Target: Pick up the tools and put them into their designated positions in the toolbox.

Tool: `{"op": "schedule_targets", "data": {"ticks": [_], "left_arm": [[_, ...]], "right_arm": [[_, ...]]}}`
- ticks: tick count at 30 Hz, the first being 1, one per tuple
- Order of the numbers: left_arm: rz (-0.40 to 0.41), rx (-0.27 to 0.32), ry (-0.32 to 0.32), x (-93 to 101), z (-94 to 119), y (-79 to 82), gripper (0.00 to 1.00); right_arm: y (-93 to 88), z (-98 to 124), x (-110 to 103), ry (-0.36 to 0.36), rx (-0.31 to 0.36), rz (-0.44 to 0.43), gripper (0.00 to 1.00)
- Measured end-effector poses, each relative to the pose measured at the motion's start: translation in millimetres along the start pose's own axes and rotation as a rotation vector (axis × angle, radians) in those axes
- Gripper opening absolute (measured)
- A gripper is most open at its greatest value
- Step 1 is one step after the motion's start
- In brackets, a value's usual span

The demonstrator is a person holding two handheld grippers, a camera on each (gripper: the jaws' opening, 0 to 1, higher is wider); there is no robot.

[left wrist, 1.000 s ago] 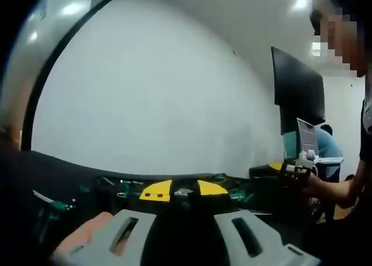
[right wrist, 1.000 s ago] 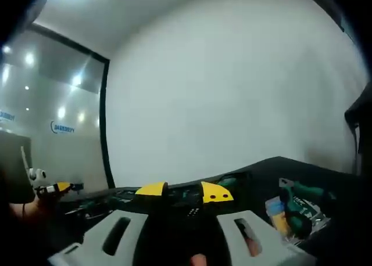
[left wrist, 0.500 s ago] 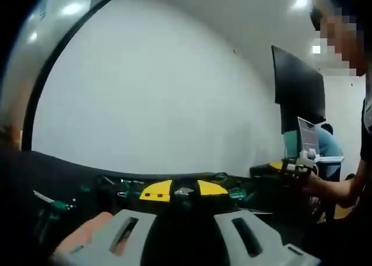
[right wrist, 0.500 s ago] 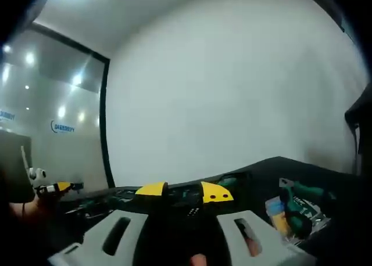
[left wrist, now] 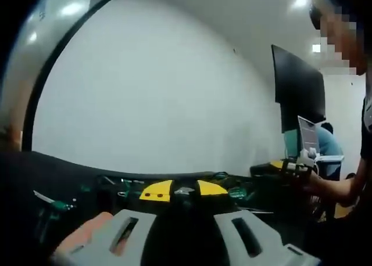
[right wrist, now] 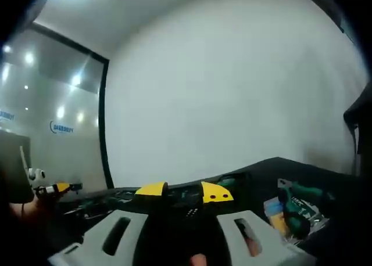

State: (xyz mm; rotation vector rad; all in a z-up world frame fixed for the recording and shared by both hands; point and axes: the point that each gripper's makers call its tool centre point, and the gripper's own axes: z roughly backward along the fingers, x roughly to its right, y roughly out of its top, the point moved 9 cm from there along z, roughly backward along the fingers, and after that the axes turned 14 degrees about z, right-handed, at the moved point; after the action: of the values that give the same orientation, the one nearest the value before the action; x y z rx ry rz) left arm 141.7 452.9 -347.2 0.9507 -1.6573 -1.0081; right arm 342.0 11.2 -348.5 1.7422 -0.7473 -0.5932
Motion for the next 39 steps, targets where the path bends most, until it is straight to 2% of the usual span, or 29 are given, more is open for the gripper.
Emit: {"op": "schedule_targets", "data": {"ticks": [6, 9, 11, 12, 13, 15, 17, 18, 19, 20, 22, 23, 24, 25, 27, 29, 30, 32, 33, 34, 36, 37, 39], "left_arm": [[0.001, 0.000, 0.000, -1.2, 0, -0.1, 0.16], [0.005, 0.001, -0.002, -2.3, 0, 0.2, 0.16], [0.002, -0.001, -0.002, -3.6, 0, 0.1, 0.16], [0.000, -0.003, -0.003, -4.0, 0, -0.1, 0.16], [-0.003, -0.004, -0.003, -4.0, 0, -0.2, 0.16], [-0.005, -0.006, -0.007, -3.6, 0, -0.3, 0.16], [-0.001, -0.003, -0.012, -3.7, 0, 0.3, 0.16], [0.002, 0.000, -0.014, -3.7, 1, 0.7, 0.16], [0.005, 0.002, -0.015, -4.0, 1, 1.1, 0.16], [0.007, 0.003, -0.016, -4.6, 1, 1.4, 0.16], [0.005, 0.001, -0.018, -5.0, 1, 1.4, 0.16], [0.003, 0.000, -0.018, -5.0, 0, 1.3, 0.16], [-0.001, -0.002, -0.016, -4.3, 0, 1.0, 0.16], [-0.005, -0.002, -0.013, -3.9, 0, 0.9, 0.15], [-0.009, -0.003, -0.011, -3.7, 0, 1.0, 0.15], [-0.007, -0.002, -0.011, -3.2, 1, 1.5, 0.15], [-0.003, 0.002, -0.011, -3.1, 1, 2.0, 0.14], [0.004, 0.007, -0.011, -3.0, 2, 2.6, 0.14], [0.006, 0.008, -0.010, -2.9, 2, 2.8, 0.14], [0.006, 0.008, -0.008, -2.5, 2, 2.8, 0.14], [-0.002, 0.004, -0.002, -3.1, 1, 2.4, 0.14], [-0.011, -0.001, 0.002, -2.7, 0, 1.7, 0.14], [-0.024, -0.008, 0.009, -2.7, 0, 0.7, 0.14]], "right_arm": [[2.1, 2, 6, -0.019, 0.025, 0.003, 0.19], [6.6, 6, 18, -0.087, 0.055, -0.001, 0.18], [11.7, 7, 26, -0.129, 0.017, 0.036, 0.15], [26.9, 9, 26, -0.118, -0.065, 0.115, 0.15], [45.7, 9, 22, -0.097, -0.083, 0.206, 0.15], [82.3, 7, 8, 0.000, -0.135, 0.410, 0.15], [105.8, 3, -8, 0.116, -0.189, 0.617, 0.16], [111.7, 3, -15, 0.173, -0.239, 0.728, 0.18], [115.3, 3, -21, 0.219, -0.303, 0.851, 0.19], [116.6, 5, -25, 0.237, -0.348, 0.933, 0.21], [120.0, 9, -36, 0.287, -0.420, 1.207, 0.25], [119.3, 12, -43, 0.344, -0.425, 1.334, 0.23], [118.4, 16, -53, 0.444, -0.443, 1.463, 0.22], [116.9, 20, -57, 0.542, -0.460, 1.521, 0.21], [116.8, 26, -62, 0.695, -0.481, 1.524, 0.14], [123.0, 25, -63, 0.805, -0.450, 1.551, 0.09], [124.8, 24, -62, 0.848, -0.445, 1.531, 0.10], [123.6, 23, -54, 0.945, -0.525, 1.437, 0.11], [121.7, 25, -51, 1.044, -0.564, 1.437, 0.16], [120.2, 26, -49, 1.126, -0.582, 1.479, 0.19], [117.5, 17, -43, 1.175, -0.646, 1.587, 0.18], [114.7, 12, -40, 1.223, -0.661, 1.625, 0.17], [107.0, 1, -34, 1.293, -0.685, 1.612, 0.13]]}}
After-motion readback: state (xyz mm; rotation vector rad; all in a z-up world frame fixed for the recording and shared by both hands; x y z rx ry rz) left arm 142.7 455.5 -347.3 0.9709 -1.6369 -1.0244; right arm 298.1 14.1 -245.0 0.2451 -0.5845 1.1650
